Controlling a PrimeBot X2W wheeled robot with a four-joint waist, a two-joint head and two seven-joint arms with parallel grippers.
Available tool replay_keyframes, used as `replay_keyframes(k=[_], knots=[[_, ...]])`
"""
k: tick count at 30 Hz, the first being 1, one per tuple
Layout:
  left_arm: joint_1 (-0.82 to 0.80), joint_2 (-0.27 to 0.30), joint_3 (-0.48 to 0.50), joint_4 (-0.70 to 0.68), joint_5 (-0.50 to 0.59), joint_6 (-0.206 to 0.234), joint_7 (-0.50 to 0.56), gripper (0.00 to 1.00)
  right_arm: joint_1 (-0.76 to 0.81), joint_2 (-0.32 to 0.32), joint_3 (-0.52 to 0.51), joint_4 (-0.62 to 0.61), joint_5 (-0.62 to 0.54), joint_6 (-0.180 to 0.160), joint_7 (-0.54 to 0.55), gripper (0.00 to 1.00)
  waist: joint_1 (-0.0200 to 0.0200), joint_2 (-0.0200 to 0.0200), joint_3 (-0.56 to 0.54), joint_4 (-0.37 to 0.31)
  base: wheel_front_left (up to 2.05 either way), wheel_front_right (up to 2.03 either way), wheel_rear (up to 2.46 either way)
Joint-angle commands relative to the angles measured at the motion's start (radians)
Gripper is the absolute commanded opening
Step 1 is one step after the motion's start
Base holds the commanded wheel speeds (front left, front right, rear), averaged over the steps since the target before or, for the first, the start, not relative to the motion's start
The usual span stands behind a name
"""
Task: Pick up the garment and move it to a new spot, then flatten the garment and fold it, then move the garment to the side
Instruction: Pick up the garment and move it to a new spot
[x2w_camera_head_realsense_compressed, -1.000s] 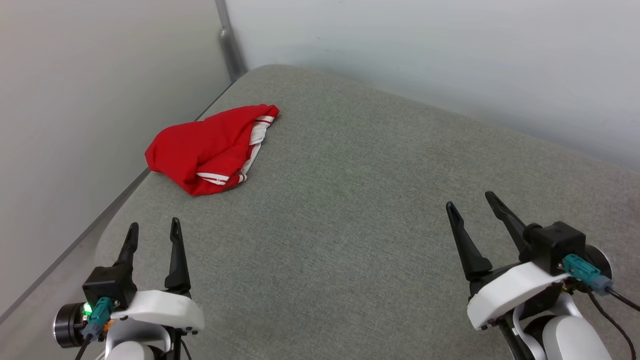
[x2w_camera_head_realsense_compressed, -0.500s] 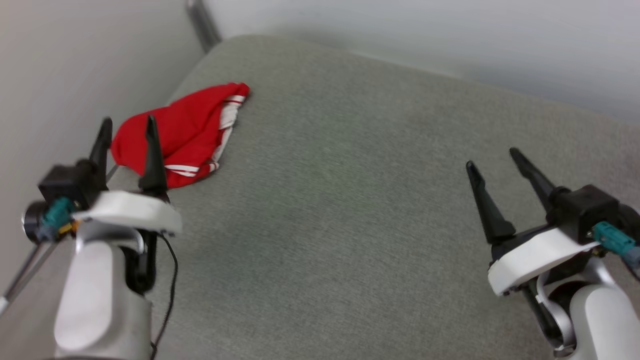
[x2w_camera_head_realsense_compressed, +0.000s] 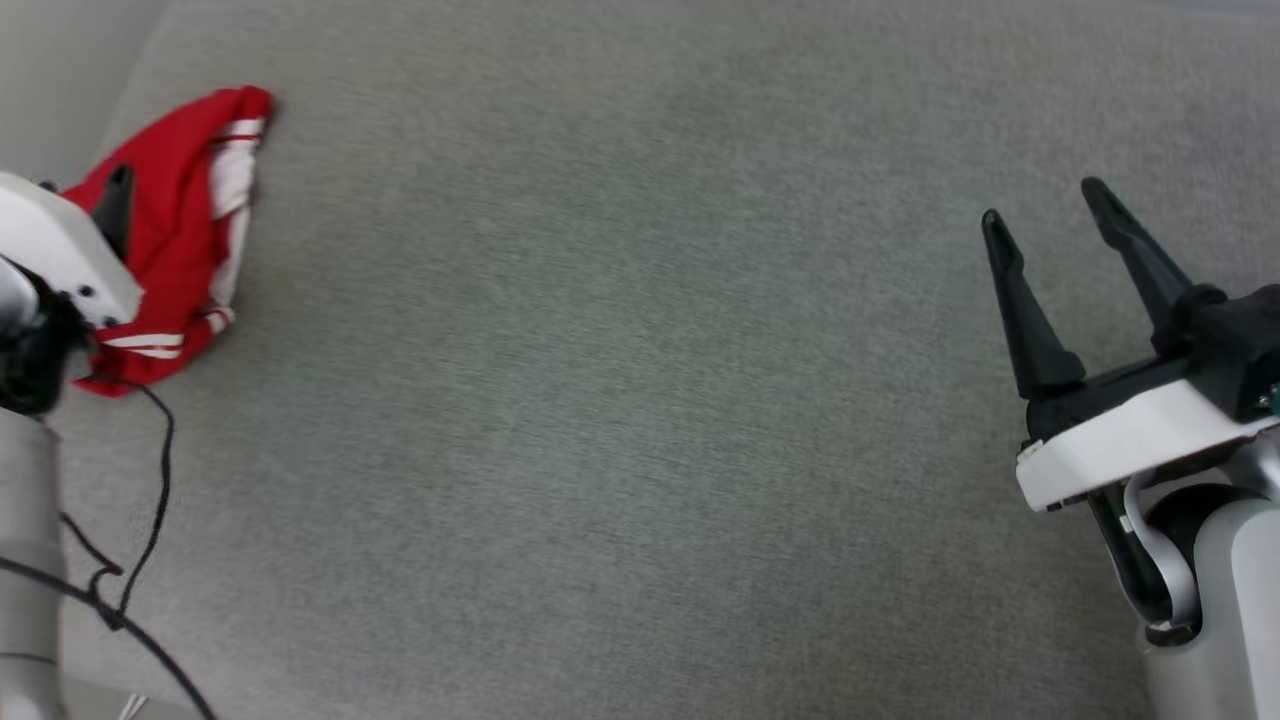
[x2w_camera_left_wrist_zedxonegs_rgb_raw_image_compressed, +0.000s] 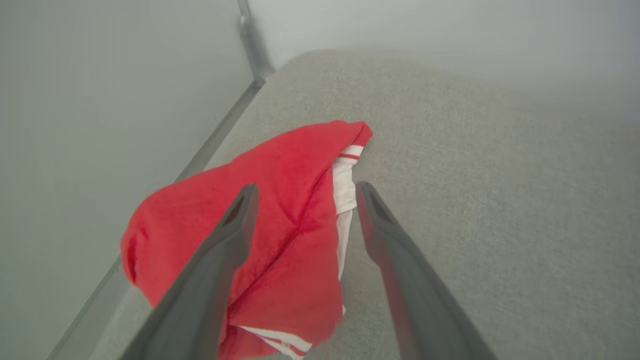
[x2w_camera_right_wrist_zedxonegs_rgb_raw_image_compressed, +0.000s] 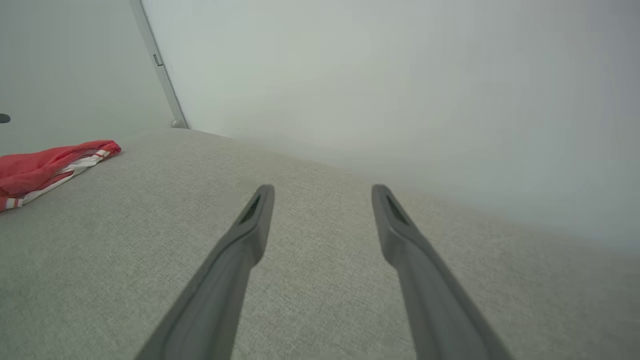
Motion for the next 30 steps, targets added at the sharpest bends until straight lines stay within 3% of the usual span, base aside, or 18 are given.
replay_keyframes(k=[1, 6, 11, 17, 18, 20, 23, 30], knots=[[-0.010, 0.023, -0.007, 0.020, -0.021, -0.002, 0.046, 1.00, -0.022, 0.006, 0.001, 0.001, 0.002, 0.000, -0.009, 1.00, -0.0002, 0.0000, 0.073, -0.066, 0.00, 0.00, 0.00], [-0.019, 0.108, -0.006, 0.091, -0.095, -0.002, 0.217, 1.00, -0.044, 0.016, 0.006, 0.016, 0.005, 0.000, -0.030, 1.00, -0.0002, 0.0000, 0.119, -0.105, 0.00, 0.00, 0.00], [0.013, 0.149, 0.010, 0.140, -0.132, 0.002, 0.317, 1.00, -0.061, 0.015, 0.009, 0.030, 0.010, 0.000, -0.047, 1.00, -0.0002, 0.0000, 0.148, -0.132, 0.00, 0.00, 0.00], [0.050, 0.120, 0.017, 0.178, -0.163, 0.031, 0.396, 1.00, -0.076, 0.015, 0.005, 0.035, 0.012, 0.000, -0.055, 1.00, -0.0002, 0.0000, 0.158, -0.143, 0.00, 0.00, 0.00], [0.056, 0.111, 0.018, 0.180, -0.166, 0.041, 0.404, 0.52, -0.078, 0.015, 0.004, 0.035, 0.013, 0.000, -0.054, 1.00, -0.0002, 0.0000, 0.158, -0.144, 0.00, 0.00, 0.00], [0.065, 0.102, 0.022, 0.173, -0.173, 0.058, 0.399, 0.00, -0.075, 0.015, 0.006, 0.035, 0.012, 0.000, -0.053, 1.00, -0.0002, 0.0000, 0.155, -0.146, 0.00, 0.00, 0.00], [0.070, 0.101, 0.017, 0.152, -0.165, 0.065, 0.382, 0.00, -0.070, 0.016, 0.005, 0.040, 0.015, 0.000, -0.052, 1.00, -0.0002, 0.0000, 0.140, -0.145, 0.00, 0.00, 0.00], [0.033, 0.168, -0.010, 0.057, -0.087, 0.087, 0.241, 0.00, -0.036, 0.025, -0.005, 0.052, 0.011, 0.000, -0.055, 1.00, -0.0002, 0.0000, 0.060, -0.127, 0.00, 0.00, 0.00]])
